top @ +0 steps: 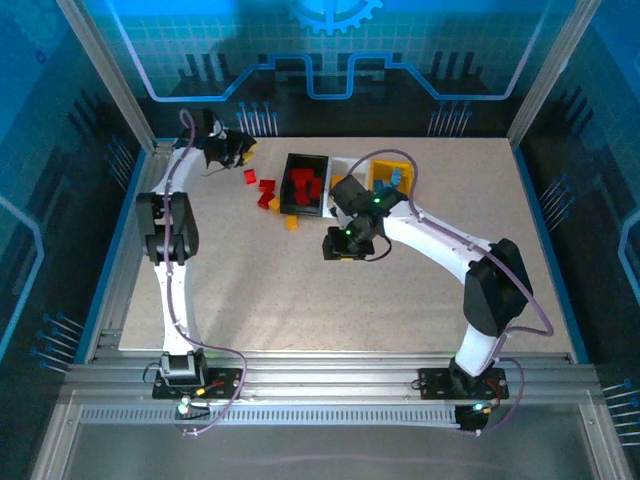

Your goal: Sort the legos into containers by color

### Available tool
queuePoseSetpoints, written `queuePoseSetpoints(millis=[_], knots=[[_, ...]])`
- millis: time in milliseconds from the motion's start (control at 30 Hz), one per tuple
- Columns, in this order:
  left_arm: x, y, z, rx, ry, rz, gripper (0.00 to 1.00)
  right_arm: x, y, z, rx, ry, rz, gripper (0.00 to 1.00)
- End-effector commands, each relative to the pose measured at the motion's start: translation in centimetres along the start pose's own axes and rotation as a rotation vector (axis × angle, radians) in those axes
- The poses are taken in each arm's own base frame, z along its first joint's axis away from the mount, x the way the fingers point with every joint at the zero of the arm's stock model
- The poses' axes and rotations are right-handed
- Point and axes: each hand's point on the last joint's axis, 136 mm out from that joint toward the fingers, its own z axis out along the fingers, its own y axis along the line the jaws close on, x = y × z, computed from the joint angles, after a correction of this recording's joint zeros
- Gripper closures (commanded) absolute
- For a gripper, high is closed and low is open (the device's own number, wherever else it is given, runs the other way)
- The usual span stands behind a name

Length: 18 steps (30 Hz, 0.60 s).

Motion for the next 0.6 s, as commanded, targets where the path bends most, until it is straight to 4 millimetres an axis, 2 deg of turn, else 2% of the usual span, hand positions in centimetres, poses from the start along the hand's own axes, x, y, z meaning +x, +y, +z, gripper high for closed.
queuePoseSetpoints(millis=[0, 67, 267, 433, 567], knots=[[-1.0, -0.8, 1.9, 0.098, 0.025, -0.039, 0.83, 2.1, -0.4, -2.1, 0.027, 0.01, 0.027, 0.67], [-1.7, 0.2, 2.9, 0.097, 0.015, -0.072, 0.93, 2.8, -1.0, -3.0, 0.042, 0.0, 0.045, 0.71], [-3.5, 2.6, 4.6, 0.084, -0.014, -0.126, 0.93, 4.0, -2.2, -4.8, 0.08, -0.028, 0.084, 0.74], [-2.9, 6.0, 5.0, -0.027, 0.004, -0.201, 0.93, 3.9, -2.3, -4.8, 0.084, -0.033, 0.103, 0.74], [-2.0, 8.1, 3.7, -0.117, 0.005, -0.245, 0.92, 3.2, -1.8, -4.4, 0.08, -0.03, 0.1, 0.74]])
